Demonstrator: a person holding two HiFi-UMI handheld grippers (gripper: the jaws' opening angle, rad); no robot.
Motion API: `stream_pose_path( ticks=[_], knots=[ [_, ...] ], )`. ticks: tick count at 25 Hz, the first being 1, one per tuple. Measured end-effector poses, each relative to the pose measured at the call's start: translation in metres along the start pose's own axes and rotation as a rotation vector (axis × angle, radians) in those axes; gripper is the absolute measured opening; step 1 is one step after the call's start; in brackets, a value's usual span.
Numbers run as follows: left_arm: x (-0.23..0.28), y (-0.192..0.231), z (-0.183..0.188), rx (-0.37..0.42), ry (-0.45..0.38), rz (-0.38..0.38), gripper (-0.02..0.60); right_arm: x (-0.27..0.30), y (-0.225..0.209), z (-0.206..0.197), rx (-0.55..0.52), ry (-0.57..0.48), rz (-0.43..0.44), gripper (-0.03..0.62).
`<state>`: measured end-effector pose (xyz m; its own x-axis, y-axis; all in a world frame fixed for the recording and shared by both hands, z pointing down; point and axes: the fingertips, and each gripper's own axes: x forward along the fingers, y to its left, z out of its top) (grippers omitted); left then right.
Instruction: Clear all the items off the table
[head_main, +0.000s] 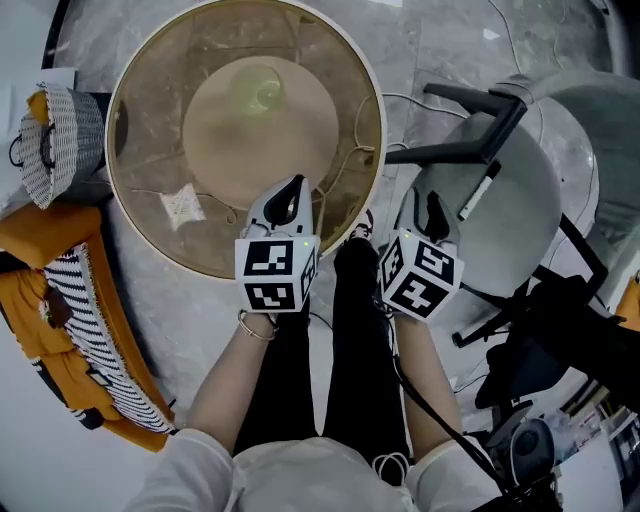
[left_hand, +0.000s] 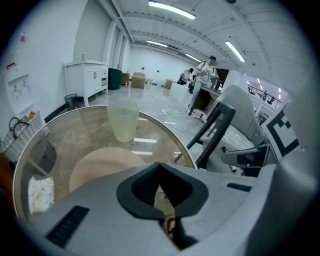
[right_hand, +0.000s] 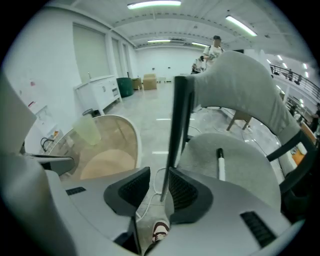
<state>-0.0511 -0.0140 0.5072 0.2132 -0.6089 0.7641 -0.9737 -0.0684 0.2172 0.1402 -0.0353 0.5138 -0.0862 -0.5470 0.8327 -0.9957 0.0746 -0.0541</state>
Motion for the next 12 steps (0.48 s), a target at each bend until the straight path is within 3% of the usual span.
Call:
stream_pose_path(
  ticks=[12],
  knots=[
    [-0.072, 0.115, -0.044, -0.206, -0.047, 0.178, 0.008, -0.016, 0.161, -0.005, -0.247, -0.045, 0.24, 0.115]
  ],
)
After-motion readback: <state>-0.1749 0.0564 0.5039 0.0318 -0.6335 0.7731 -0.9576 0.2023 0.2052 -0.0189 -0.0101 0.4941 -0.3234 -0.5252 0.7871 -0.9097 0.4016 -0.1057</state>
